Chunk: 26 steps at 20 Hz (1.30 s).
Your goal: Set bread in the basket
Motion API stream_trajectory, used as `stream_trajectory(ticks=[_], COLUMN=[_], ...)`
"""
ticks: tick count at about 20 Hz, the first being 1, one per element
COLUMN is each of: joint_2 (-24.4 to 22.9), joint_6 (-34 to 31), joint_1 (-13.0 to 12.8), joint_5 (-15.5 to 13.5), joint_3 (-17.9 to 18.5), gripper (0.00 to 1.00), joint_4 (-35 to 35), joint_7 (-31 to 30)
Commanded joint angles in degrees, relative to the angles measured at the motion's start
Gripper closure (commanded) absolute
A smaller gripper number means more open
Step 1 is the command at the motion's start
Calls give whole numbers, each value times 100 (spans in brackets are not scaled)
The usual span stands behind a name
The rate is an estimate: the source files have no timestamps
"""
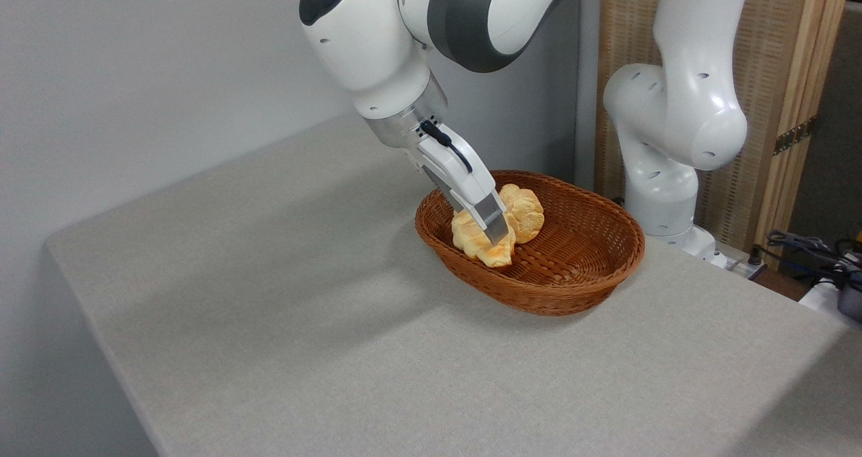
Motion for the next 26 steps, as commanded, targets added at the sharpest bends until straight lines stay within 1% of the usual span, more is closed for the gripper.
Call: stream_trajectory(ticks=[1, 6, 10, 12, 15, 18, 19, 21, 26], joint_2=[-90, -90, -46, 32, 217, 244, 253, 288, 376], joint_6=[38, 916, 1663, 1901, 2095, 2113, 2209, 2534, 2623], joint_1=[-60, -51, -34, 1, 2, 2, 10, 10, 2], joint_5=[70, 61, 70, 87, 87, 201, 193, 193, 193], joint_3=[-2, -11, 42, 51, 51, 60, 69, 60, 51], gripper=[0, 0, 0, 0, 0, 0, 0, 0, 0], joint_4=[55, 547, 697, 776, 960, 1022, 1022, 1022, 1031], joint_7=[84, 23, -3, -204, -687, -970, -1014, -1285, -1348])
